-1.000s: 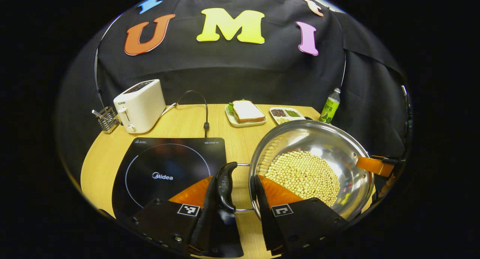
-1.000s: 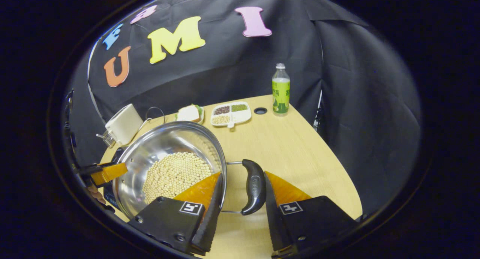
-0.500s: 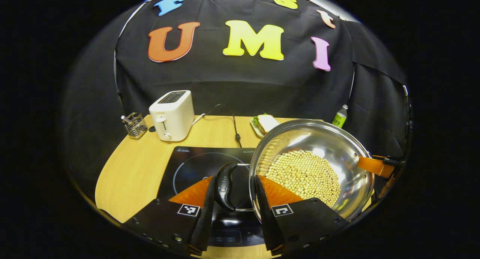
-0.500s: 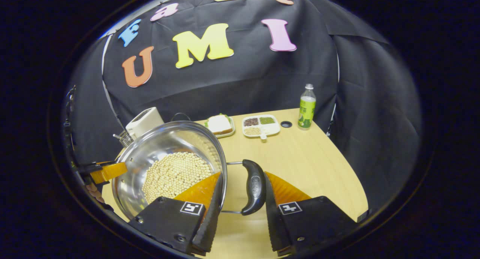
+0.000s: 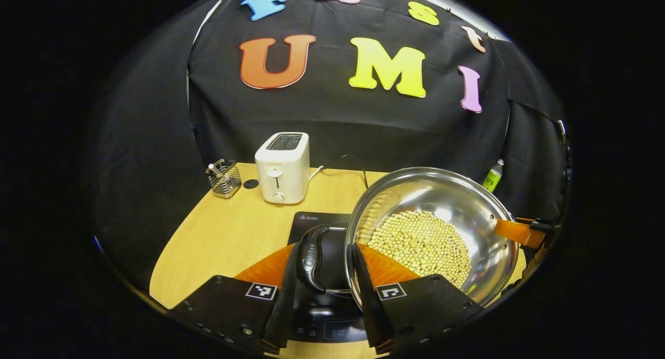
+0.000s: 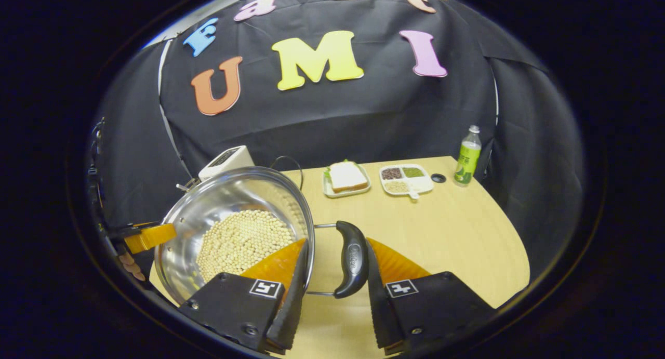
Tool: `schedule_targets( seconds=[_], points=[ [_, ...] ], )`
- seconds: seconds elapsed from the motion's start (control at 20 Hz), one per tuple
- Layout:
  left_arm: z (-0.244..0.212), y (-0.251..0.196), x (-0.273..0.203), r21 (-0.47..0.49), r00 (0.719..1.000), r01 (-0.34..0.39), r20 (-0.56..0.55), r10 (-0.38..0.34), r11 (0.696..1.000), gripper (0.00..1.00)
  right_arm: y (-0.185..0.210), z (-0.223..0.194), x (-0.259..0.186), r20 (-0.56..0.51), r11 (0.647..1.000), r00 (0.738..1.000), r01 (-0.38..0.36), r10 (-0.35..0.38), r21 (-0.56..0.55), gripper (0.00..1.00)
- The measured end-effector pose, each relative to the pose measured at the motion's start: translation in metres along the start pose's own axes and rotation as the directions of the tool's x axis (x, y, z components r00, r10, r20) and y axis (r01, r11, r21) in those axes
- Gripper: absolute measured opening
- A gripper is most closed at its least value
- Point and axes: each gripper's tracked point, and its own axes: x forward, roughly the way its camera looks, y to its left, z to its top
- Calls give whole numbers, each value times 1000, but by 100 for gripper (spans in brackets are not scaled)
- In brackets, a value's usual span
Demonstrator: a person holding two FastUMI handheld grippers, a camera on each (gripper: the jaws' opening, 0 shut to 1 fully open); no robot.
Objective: First push the handle of the pot to place it horizontally, then grasp the pot with both hands and set it on the induction cooktop.
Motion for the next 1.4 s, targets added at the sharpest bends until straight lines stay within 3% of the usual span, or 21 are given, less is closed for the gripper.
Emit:
schedule_targets(
  seconds=[0.65, 0.8, 1.0, 1.4],
  points=[
    [-13, 67, 71, -31, 998, -57, -11, 57, 998, 54, 52, -23, 98, -40, 999, 998, -43, 43, 4, 59],
    [-22, 72, 77, -51, 998, -61, -27, 60, 997, 54, 52, -29, 107, -54, 999, 998, -44, 43, -13, 59],
    [-29, 72, 84, -35, 998, -57, -10, 56, 998, 54, 53, -30, 114, -19, 994, 996, -84, 86, 69, 59],
    [-28, 72, 83, -69, 998, -49, 31, 51, 996, 57, 53, -28, 117, 25, 993, 996, -91, 90, 71, 61]
  ],
)
